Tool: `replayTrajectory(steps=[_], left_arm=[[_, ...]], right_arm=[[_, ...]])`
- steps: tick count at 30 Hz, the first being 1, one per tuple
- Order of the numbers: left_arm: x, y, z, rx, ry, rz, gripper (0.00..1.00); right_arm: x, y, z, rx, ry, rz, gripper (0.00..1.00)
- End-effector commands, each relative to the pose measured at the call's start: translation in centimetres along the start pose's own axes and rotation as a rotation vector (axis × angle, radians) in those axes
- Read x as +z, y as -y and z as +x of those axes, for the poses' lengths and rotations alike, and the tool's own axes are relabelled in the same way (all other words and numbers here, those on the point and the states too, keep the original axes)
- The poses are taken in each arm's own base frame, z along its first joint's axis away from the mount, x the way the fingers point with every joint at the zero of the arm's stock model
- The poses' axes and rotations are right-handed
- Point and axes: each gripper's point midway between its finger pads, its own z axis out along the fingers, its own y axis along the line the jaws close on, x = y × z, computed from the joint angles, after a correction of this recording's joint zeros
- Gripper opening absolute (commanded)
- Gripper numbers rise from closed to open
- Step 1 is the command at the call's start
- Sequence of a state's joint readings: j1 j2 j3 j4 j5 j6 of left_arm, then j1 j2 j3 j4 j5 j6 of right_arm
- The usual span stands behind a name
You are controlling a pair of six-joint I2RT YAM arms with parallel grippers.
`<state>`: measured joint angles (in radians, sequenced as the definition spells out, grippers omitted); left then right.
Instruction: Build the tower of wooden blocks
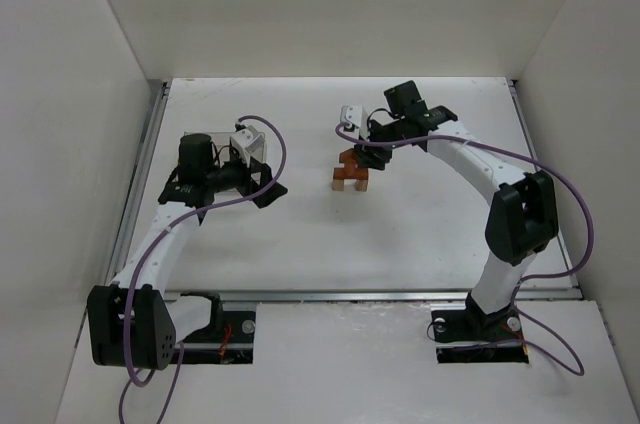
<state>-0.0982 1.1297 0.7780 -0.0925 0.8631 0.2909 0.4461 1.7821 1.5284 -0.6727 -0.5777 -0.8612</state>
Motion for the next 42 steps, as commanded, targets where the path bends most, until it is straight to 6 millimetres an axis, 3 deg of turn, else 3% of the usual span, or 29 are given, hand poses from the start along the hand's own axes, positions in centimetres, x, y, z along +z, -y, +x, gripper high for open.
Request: replayTrajectory(steps=[1,10,18,22,24,25,26,27,28,29,30,31,34,35,36,38,40,42], left_arm=[[-0.3,0.2,-1.1,0.062,0.044,0.004,1.00],[-0.6,0.3,-1.5,0.075,0.054,-0.007,1.00],[-1.1,0.3,-2.1,0.106,0.070,-0.032,1.00],[-1.6,0.0,-2.2,0.082,0.077,-0.084,1.00],[-2.2,-0.4,-2.9,0.082,0.107,-0.143,1.00],[-2.7,-1.0,-2.9,0.064,0.111,-0.199,1.00],[-2.9,-1.7,-3.1,0.070,0.117,-0.238,1.00],[-3.3,-2.0,-3.1,0.047,0.126,-0.280,1.00],[-3.8,-2.6,-3.5,0.044,0.140,-0.329,1.00],[-4.3,-3.2,-3.7,0.037,0.147,-0.382,1.00],[-5.4,-4.7,-3.6,0.037,0.154,-0.495,1.00],[-6.0,-5.4,-3.3,0.017,0.155,-0.554,1.00],[-9.0,-7.9,-3.1,-0.005,0.183,-0.782,1.00],[-9.8,-8.4,-3.6,0.000,0.203,-0.832,1.00],[-10.3,-8.8,-3.1,-0.016,0.202,-0.873,1.00],[-11.9,-9.3,-3.3,-0.015,0.227,-0.958,1.00],[-12.5,-9.4,-2.9,-0.020,0.227,-0.992,1.00],[-12.4,-9.1,-2.3,-0.017,0.227,-0.991,1.00]], right_arm=[[-0.7,1.4,-1.8,-0.041,0.038,0.039,0.56],[-2.4,1.2,-2.3,-0.056,0.032,0.078,0.61],[-5.9,-0.2,-2.9,-0.065,0.011,0.121,0.61],[-10.2,-0.2,-3.8,-0.038,0.014,0.235,0.61],[-12.4,0.4,-3.6,0.041,0.007,0.322,0.61],[-14.7,1.3,-3.7,0.104,0.014,0.441,0.61],[-15.5,1.2,-4.6,0.138,0.065,0.474,0.62],[-17.8,3.0,-3.5,0.209,0.034,0.644,0.62],[-18.9,3.6,-2.3,0.289,0.030,0.756,0.64],[-22.5,4.8,-3.6,0.346,0.122,0.943,1.00],[-26.8,5.9,-1.1,0.550,0.127,1.227,1.00],[-29.0,5.8,0.7,0.648,0.132,1.380,1.00],[-36.2,2.8,3.9,0.882,0.212,1.778,1.00],[-36.7,1.9,5.1,0.907,0.197,1.819,1.00],[-38.1,0.4,5.3,0.926,0.225,1.849,1.00],[-38.8,-1.4,6.2,0.982,0.271,1.890,1.00],[-40.4,-3.4,6.0,1.017,0.371,1.899,1.00],[-39.5,-4.1,5.8,1.005,0.413,1.811,1.00]])
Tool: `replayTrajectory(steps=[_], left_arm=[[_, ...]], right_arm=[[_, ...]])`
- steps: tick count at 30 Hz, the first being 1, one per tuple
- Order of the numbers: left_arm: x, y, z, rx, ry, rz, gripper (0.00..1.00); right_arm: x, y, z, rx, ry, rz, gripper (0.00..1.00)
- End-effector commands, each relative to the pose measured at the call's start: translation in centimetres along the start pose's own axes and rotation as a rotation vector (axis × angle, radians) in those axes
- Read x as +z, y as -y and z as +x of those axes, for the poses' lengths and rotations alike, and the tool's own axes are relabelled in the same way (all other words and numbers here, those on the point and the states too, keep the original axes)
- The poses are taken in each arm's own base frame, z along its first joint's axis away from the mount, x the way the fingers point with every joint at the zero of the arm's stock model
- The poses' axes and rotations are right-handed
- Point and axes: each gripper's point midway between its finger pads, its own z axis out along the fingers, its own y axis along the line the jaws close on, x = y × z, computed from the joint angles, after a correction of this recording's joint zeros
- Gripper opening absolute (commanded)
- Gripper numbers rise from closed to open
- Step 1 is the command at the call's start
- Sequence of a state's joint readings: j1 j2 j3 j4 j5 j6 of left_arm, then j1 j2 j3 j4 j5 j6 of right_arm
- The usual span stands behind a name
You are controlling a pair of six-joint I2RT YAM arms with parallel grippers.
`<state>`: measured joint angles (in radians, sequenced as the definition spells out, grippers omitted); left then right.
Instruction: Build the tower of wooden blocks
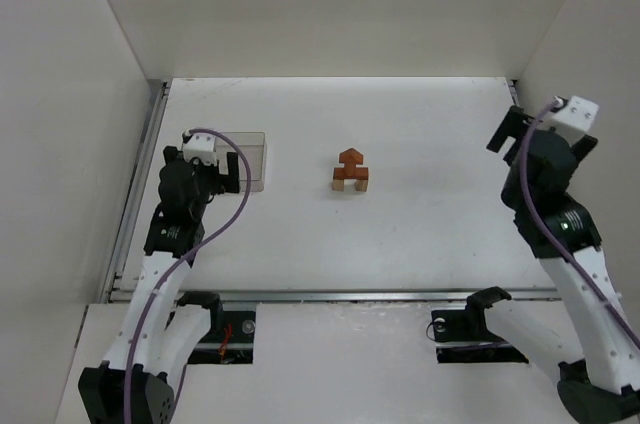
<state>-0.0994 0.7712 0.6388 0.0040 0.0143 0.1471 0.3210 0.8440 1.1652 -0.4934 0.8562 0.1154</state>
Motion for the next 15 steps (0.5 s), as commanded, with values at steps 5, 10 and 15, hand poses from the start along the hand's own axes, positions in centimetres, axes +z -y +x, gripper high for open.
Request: replayTrajectory(steps=[5,10,15], left_arm=[[-0.7,-1.2,0.8,-0.017,0.054,-0.111,1.00],[-0.6,-0.8,1.0,-0.014,0.067,-0.106,1.00],[-0.4,-0.1,1.9,-0.018,0.050,-0.076,1.00]], right_arm=[[-3.1,2.3,0.3,0.226,0.047,-0.042,1.00],[-4.1,4.5,0.1,0.312,0.029,0.043,1.00],[-4.5,4.5,0.7,0.307,-0.008,0.029,1.00]])
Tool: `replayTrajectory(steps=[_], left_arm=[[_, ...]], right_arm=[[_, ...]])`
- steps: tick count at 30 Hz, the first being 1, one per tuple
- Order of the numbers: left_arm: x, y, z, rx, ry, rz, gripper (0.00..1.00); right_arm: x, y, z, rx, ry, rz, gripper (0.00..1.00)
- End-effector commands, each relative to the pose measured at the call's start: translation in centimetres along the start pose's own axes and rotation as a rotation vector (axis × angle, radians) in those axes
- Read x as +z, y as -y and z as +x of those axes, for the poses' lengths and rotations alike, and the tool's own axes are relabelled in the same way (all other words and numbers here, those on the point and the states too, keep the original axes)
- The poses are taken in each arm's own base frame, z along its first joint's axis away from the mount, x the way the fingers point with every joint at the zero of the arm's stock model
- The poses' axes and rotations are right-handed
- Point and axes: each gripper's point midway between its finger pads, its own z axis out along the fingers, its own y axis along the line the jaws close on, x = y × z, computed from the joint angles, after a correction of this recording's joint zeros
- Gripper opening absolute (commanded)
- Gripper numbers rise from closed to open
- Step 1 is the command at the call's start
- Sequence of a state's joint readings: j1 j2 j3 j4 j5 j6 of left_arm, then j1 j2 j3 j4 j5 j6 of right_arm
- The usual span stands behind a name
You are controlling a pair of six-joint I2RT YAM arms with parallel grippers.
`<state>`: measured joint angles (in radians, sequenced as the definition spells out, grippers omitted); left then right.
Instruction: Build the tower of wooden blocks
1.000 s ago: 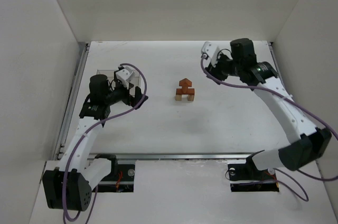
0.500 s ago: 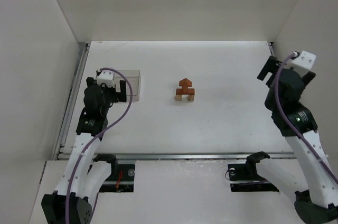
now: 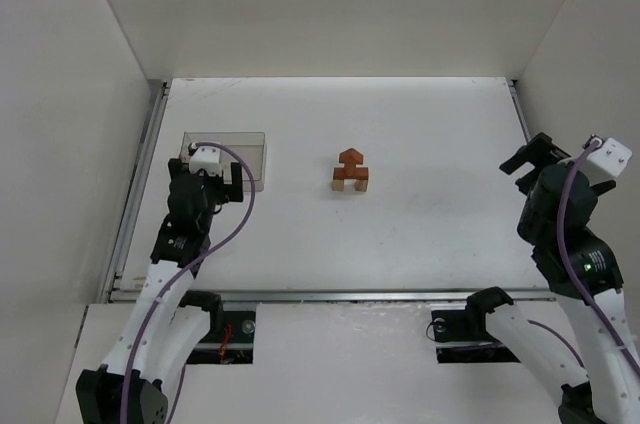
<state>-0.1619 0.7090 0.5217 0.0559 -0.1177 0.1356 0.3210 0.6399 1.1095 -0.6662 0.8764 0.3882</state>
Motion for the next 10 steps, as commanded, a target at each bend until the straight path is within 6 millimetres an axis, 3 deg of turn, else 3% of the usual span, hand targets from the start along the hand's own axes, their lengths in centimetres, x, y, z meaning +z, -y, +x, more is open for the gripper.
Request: replayTrajectory(steps=[1,10], left_arm=[[0.00,0.05,-0.96,-0.025,0.056,-0.005,1.00],[-0.02,0.49,-0.99,-0.023,0.057,0.013,1.00]], right_arm=[[-0.83,0.07,-0.95,0.061,-0.007,-0.014,1.00],[-1.32,0.03,-0.76,0.063,-0.020,-0.045,1.00]])
